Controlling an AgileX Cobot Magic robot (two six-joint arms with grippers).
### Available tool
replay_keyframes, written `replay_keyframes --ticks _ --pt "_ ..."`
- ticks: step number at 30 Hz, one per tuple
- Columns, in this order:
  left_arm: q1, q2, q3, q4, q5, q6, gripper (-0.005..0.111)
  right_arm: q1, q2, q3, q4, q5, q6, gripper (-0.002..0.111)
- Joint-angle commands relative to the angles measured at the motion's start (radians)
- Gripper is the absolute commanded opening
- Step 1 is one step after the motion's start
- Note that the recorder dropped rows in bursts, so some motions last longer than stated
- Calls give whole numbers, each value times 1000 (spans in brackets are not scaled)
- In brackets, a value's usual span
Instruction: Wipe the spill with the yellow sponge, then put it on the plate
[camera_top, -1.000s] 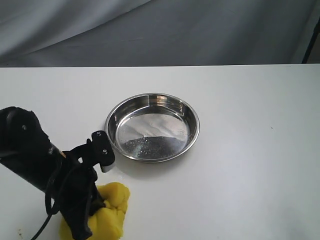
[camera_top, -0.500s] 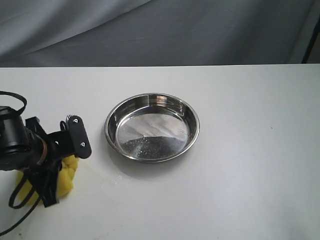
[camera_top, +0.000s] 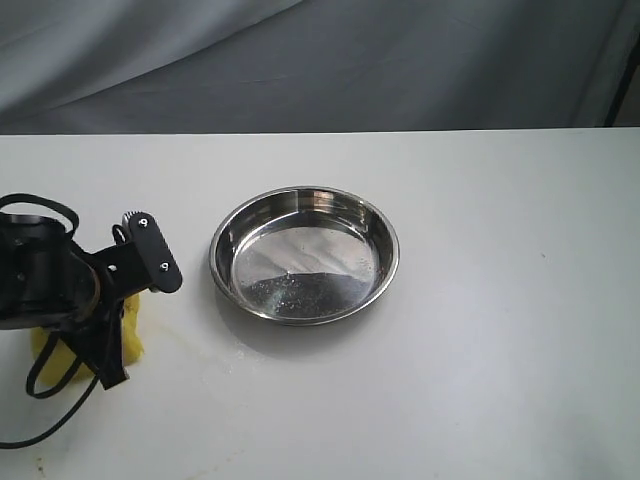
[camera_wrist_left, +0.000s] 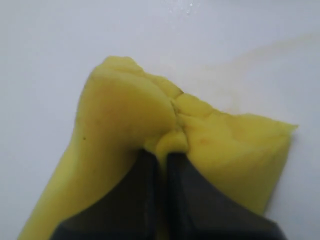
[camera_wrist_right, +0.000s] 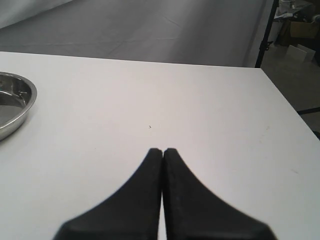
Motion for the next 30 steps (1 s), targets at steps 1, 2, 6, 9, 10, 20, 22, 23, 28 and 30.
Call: replay_keyframes --ticks 1,2,6,9,10,20,22,23,28,30 --pt "2 92 -2 -17 -47 -16 1 4 -6 3 -4 -1 -4 0" --pt "2 98 -2 -22 -54 -16 1 4 -6 3 -4 -1 -1 0" --pt "-5 92 -2 -73 -105 -12 1 4 -6 3 -4 -1 -1 0" --pt "-46 83 -2 -125 -155 -2 1 4 -6 3 -4 -1 -1 0" --pt "-66 83 0 -149 -173 14 1 4 -6 3 -4 -1 -1 0" --pt "-316 83 0 -344 -132 160 1 4 -6 3 -4 -1 -3 0" --pt "-364 83 0 -364 -72 191 0 4 -6 3 -4 -1 -3 0" --pt "-383 83 0 -374 -45 205 0 4 -6 3 -4 -1 -3 0" --pt "-482 65 0 -437 68 277 0 4 -6 3 -4 -1 -3 0" --pt "-516 44 0 -470 72 311 0 4 -6 3 -4 -1 -3 0"
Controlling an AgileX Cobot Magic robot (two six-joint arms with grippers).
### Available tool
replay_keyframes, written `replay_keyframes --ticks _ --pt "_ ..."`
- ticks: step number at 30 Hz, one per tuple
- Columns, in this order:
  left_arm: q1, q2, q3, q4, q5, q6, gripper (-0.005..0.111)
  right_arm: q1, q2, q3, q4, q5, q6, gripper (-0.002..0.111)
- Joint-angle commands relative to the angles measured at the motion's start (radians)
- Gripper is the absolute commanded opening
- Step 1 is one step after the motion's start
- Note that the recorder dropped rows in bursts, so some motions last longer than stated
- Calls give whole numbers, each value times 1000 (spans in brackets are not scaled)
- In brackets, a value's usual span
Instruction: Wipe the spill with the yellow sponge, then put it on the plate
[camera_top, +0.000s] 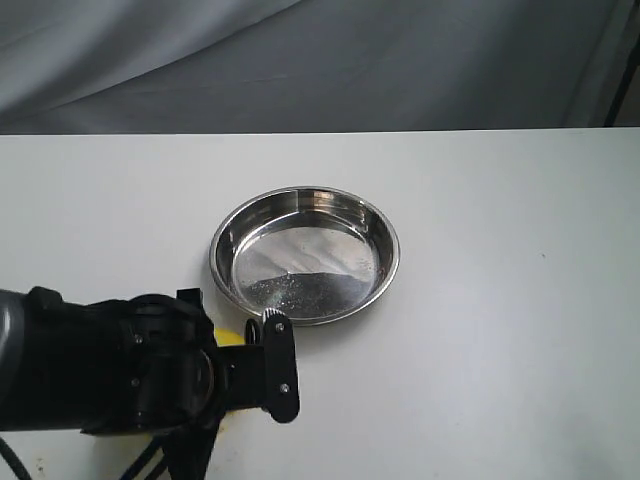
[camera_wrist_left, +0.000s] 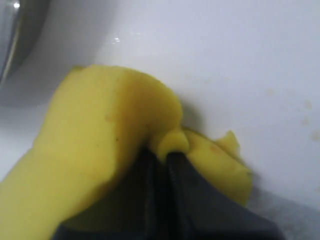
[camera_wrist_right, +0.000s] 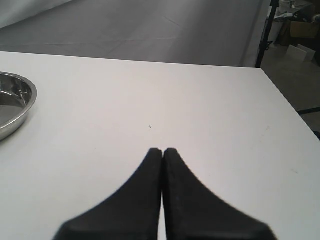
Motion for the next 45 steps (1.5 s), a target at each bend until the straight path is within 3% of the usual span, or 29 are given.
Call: replay_keyframes --ticks 1,7,14,26,31,38,45 --pt "-86 -19 21 -194 12 75 0 4 -6 3 -4 -1 -3 0" --pt "-151 -82 21 -419 20 308 0 4 -6 3 -4 -1 -2 0" --pt "-153 -142 21 -733 13 646 0 4 -6 3 -4 -1 -2 0" --pt "-153 -303 21 -709 -38 644 0 4 -6 3 -4 -1 -3 0" --pt "-153 -342 21 -767 -100 642 0 4 -6 3 -4 -1 -3 0" --pt "-153 -245 53 -772 -92 644 0 4 -6 3 -4 -1 -1 0" --pt "-153 -133 52 -750 9 646 0 4 -6 3 -4 -1 -1 0"
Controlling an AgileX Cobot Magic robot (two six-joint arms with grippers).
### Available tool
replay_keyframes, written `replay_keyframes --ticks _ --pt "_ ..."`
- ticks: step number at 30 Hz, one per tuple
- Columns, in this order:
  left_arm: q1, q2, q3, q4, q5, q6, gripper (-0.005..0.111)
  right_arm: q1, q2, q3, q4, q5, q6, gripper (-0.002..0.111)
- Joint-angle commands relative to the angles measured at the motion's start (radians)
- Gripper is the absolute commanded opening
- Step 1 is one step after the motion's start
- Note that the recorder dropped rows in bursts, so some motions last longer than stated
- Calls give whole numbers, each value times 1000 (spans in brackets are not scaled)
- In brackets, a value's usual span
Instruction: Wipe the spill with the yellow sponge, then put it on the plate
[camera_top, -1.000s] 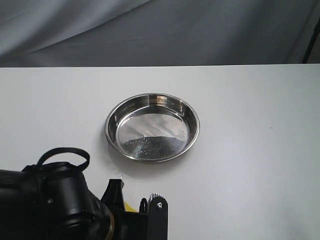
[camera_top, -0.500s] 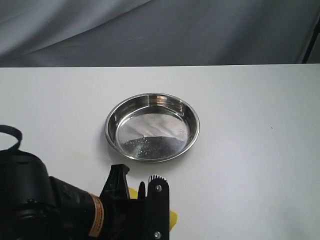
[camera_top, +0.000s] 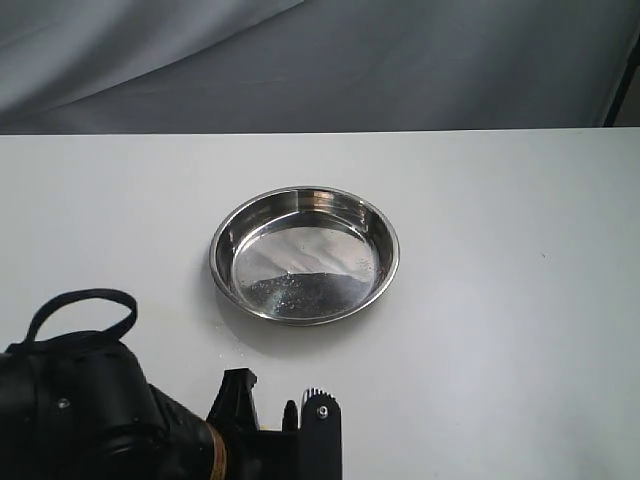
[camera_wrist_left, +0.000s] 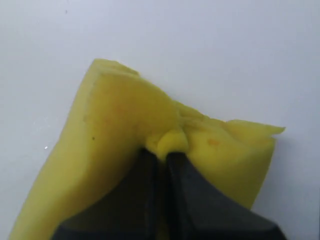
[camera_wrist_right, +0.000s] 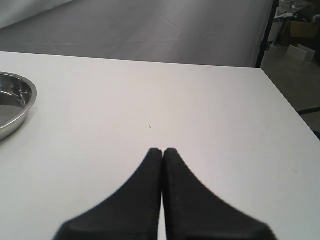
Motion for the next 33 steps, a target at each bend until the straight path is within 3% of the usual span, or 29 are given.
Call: replay_keyframes --ticks 1,6,12,20,24,26,28,31,33 --pt "-5 61 3 33 70 5 0 4 -6 3 -4 -1 -1 0" --pt "24 122 3 232 113 -98 0 4 -6 3 -4 -1 -1 0" --pt "165 195 3 410 117 -205 0 4 -6 3 -4 -1 -4 0" --pt "583 214 3 699 117 -393 0 4 -6 3 -4 -1 -1 0" --pt "716 214 -9 713 158 -399 0 4 -6 3 -4 -1 -1 0" --pt "736 214 -50 770 286 -454 0 4 -6 3 -4 -1 -1 0" --pt "736 210 -93 914 388 -669 0 4 -6 3 -4 -1 -1 0" --pt "734 167 -127 1047 435 -909 0 4 -6 3 -4 -1 -3 0" --pt "734 115 -131 1083 424 -959 0 4 -6 3 -4 -1 -3 0"
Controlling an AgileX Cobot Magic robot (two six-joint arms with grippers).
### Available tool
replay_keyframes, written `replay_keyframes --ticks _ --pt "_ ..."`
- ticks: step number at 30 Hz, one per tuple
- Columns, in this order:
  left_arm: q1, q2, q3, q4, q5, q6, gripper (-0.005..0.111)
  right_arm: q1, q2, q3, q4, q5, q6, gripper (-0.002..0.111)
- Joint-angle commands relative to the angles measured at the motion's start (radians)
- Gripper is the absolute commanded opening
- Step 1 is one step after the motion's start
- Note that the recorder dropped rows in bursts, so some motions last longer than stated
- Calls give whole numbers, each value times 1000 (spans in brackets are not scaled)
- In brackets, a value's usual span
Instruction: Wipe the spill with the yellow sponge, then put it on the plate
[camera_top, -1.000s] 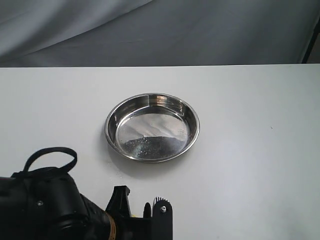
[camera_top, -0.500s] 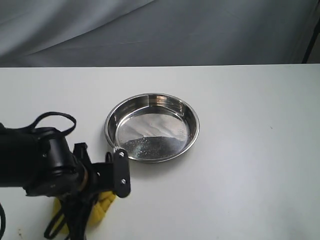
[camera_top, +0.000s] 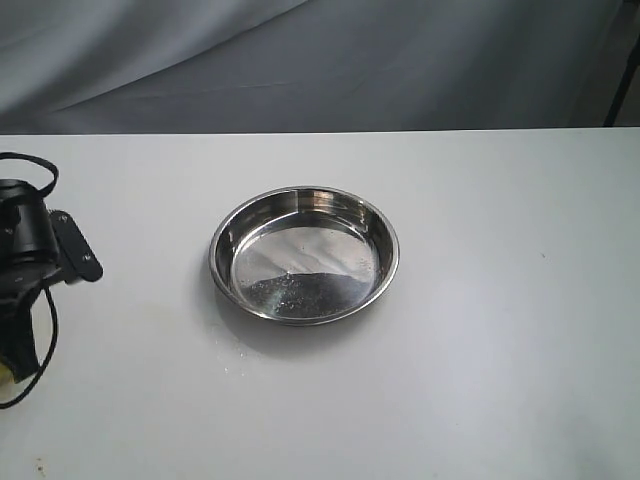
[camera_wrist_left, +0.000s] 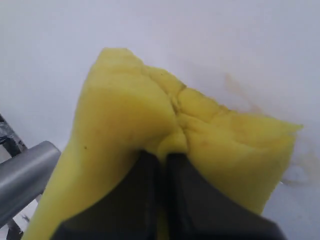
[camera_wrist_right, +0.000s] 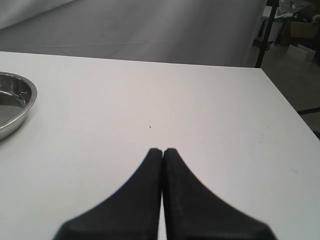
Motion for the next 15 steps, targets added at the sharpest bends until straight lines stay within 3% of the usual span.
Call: replay_keyframes --ticks 1,9,15 --pt "2 -84 -12 74 4 -116 0 4 -6 3 -4 -1 -3 0" --pt "2 -108 -10 55 29 -12 0 4 -6 3 -4 -1 -3 0" --pt "2 -34 -10 109 193 84 0 4 -6 3 -4 -1 -1 0"
